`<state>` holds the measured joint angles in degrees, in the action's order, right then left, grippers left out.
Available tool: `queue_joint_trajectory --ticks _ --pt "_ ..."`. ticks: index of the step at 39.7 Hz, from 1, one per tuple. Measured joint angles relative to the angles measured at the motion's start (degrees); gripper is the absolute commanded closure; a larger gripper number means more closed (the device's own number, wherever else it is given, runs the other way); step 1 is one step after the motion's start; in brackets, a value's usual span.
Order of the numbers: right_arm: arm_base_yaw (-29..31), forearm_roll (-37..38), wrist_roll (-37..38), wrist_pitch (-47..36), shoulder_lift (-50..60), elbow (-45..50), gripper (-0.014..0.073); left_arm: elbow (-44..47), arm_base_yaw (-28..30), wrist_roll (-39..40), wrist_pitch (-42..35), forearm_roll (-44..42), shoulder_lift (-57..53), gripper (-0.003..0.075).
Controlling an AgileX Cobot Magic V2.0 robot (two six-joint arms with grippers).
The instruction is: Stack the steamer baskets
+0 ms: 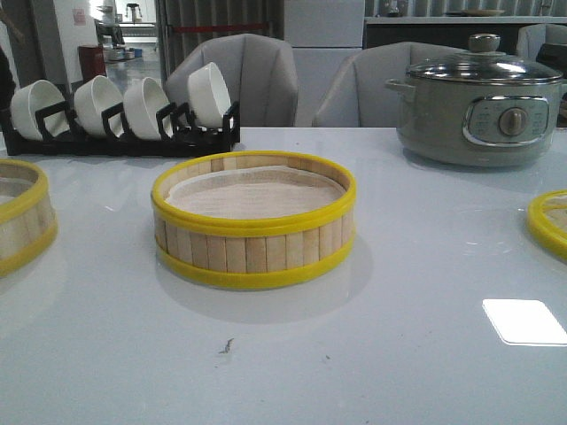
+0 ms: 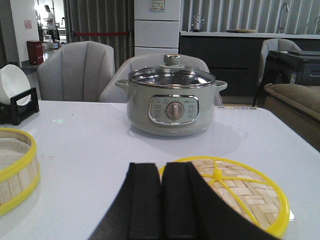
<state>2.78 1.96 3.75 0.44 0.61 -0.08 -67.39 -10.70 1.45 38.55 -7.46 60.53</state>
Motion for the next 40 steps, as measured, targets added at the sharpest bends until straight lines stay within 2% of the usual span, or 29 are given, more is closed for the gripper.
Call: queue_joint_trajectory --ticks 7,19,27,37,39,40 --pt "0.00 0.00 0.00 12.69 -2.59 -14.00 0.0566 0.00 0.00 0.00 1.43 0.00 0.00 0.0634" --pt "0.00 0.00 0.08 21.73 -30.06 -38.24 0.0566 0.00 0.00 0.00 3.29 -0.03 0.00 0.0634" --pt "0.00 -0.12 0.08 23.01 -42.09 -42.72 0.0566 0.00 0.00 0.00 4.57 -0.03 0.00 0.0634" --pt "0.00 -3.23 0.08 22.88 -44.73 -42.72 0.0563 0.00 0.00 0.00 7.73 1.64 0.00 0.0634" --pt "0.00 -3.82 0.08 22.75 -44.97 -42.72 0.0535 0.00 0.00 0.00 7.84 1.64 0.00 0.0633" --pt "0.00 -4.09 0.08 22.75 -44.97 -42.72 0.0492 0.00 0.00 -0.15 7.97 1.64 0.00 0.0633"
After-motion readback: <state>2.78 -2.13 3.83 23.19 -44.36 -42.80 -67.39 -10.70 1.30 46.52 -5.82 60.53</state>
